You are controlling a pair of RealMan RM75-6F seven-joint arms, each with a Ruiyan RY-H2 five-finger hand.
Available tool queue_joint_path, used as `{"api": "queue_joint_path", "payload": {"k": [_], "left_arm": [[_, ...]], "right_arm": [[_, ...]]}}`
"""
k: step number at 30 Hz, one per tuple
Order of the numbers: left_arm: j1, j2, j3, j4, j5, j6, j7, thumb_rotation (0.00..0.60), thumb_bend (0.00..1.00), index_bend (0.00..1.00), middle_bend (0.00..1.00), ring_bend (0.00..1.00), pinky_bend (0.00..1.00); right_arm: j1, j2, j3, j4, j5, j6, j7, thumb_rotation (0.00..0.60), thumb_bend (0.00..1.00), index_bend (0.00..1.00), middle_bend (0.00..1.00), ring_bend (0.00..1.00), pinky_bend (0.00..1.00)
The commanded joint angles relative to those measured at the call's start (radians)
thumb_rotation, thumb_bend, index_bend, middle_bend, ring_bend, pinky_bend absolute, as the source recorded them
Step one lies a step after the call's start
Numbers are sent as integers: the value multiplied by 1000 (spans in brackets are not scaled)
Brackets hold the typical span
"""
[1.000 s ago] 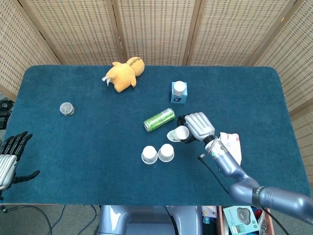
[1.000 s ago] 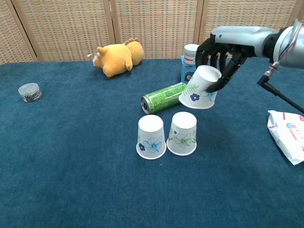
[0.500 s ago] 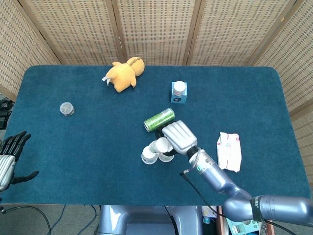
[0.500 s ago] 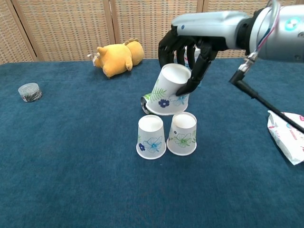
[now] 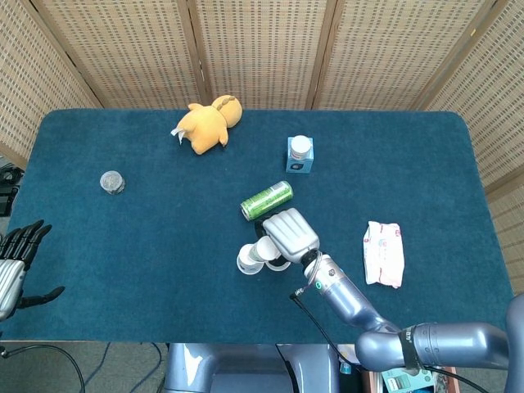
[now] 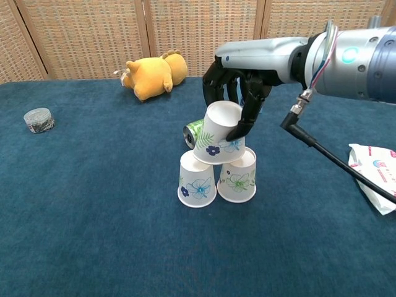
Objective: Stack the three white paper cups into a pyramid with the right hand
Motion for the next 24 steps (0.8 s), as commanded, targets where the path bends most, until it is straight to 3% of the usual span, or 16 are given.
{"api": "queue_joint_path", "payload": {"k": [1,14,17,21,24], "left_arm": [[-1,-1,0,0,-1,-2,1,600,169,0,0,0,0],[-3,-3,1,-3,-2,-7,6,600,168,0,0,0,0],[-2,-1,1,-2,-2,-5,1,600,168,0,0,0,0],[-2,-1,2,-1,0,-5,-2,600,169,0,0,0,0],[-3,0,2,-1,0,-4,-3,600,169,0,0,0,0]], "right_arm": [[8,0,-6,-1,11,-3,0,600,380,538,581,492,512],[26,-11,-19,11,18,3,11,600,380,538,563,492,512],[31,-1,-25,4,28,-14,15,600,375,521,460,425,512],[34,12,-30,0,21,-24,26,600,351,410,239,280,464],[33,17,-33,-5,13,-23,34,600,351,388,204,255,450]]}}
